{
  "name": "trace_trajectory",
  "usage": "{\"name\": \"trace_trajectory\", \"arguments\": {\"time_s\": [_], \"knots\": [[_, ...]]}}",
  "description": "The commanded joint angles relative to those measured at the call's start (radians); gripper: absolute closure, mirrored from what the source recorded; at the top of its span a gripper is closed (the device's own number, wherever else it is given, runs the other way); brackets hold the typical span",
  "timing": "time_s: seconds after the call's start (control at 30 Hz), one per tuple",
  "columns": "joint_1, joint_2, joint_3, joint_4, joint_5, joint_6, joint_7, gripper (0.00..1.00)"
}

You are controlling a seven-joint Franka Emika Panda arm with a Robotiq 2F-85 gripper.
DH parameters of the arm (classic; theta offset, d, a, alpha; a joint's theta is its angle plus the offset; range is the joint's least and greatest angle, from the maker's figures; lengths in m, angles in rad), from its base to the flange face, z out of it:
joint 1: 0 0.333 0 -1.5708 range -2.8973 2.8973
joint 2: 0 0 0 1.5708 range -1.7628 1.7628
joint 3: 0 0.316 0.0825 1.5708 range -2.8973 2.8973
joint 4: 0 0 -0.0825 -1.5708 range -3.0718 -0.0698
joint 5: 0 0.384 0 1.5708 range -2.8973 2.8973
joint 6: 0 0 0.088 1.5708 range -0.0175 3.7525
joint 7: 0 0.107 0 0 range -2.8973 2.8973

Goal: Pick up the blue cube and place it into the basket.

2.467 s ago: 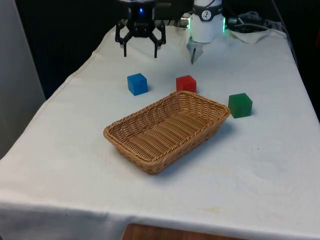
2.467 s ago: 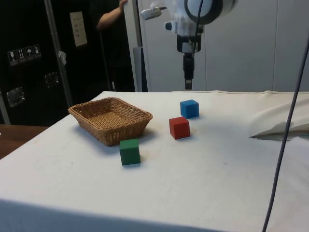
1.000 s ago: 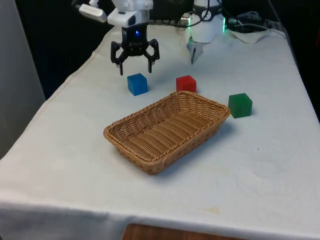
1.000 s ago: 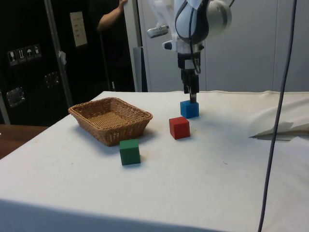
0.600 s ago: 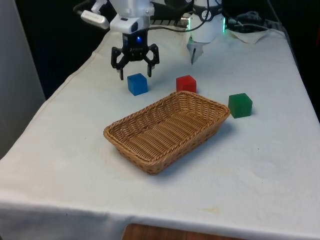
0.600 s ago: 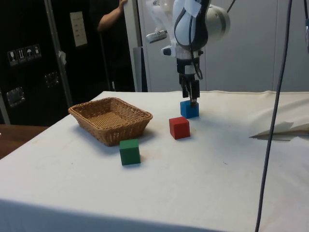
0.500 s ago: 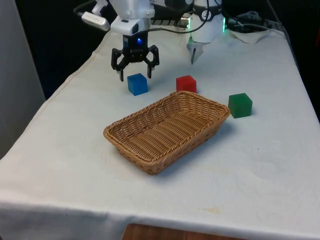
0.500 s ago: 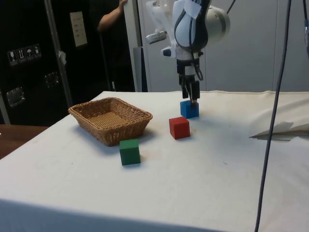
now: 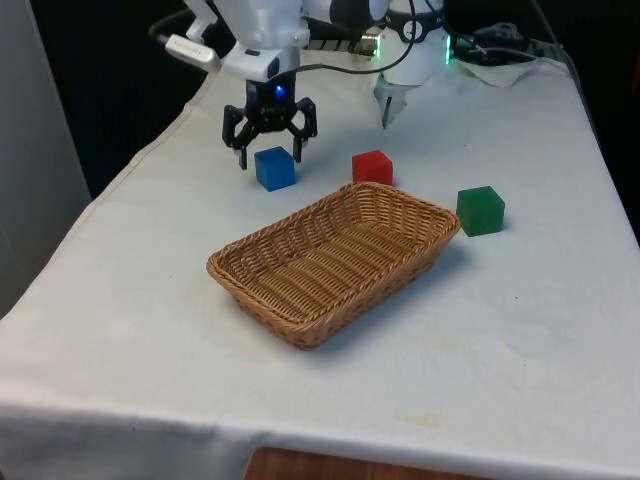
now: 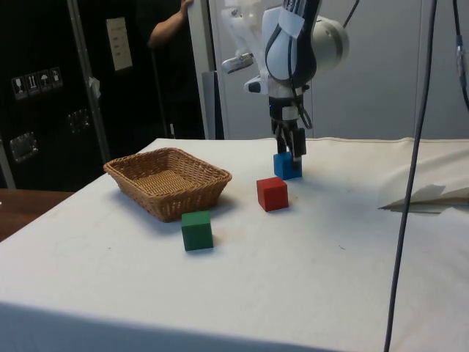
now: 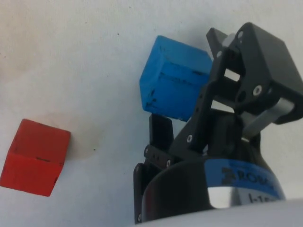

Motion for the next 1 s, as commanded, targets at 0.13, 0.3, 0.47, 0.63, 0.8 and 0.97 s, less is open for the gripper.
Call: {"name": "trace_trajectory", "arguments": {"time_s": [0.13, 0.3, 0.47, 0.63, 0.8, 0.97], "knots": [[-0.009, 0.006, 0.013, 0.0, 0.011, 0.016, -0.015, 0.0], [0.0, 0.009, 0.001, 0.002, 0.0, 0.004, -0.004, 0.32], [-0.005, 0.006, 0.009, 0.0, 0.007, 0.015, -0.01, 0.93], [0.0, 0.007, 0.001, 0.002, 0.0, 0.005, -0.004, 0.99], [0.0, 0.001, 0.004, 0.001, 0.004, 0.009, -0.003, 0.99], [0.011, -0.016, -0.005, 0.007, -0.005, -0.011, 0.018, 0.99]]}}
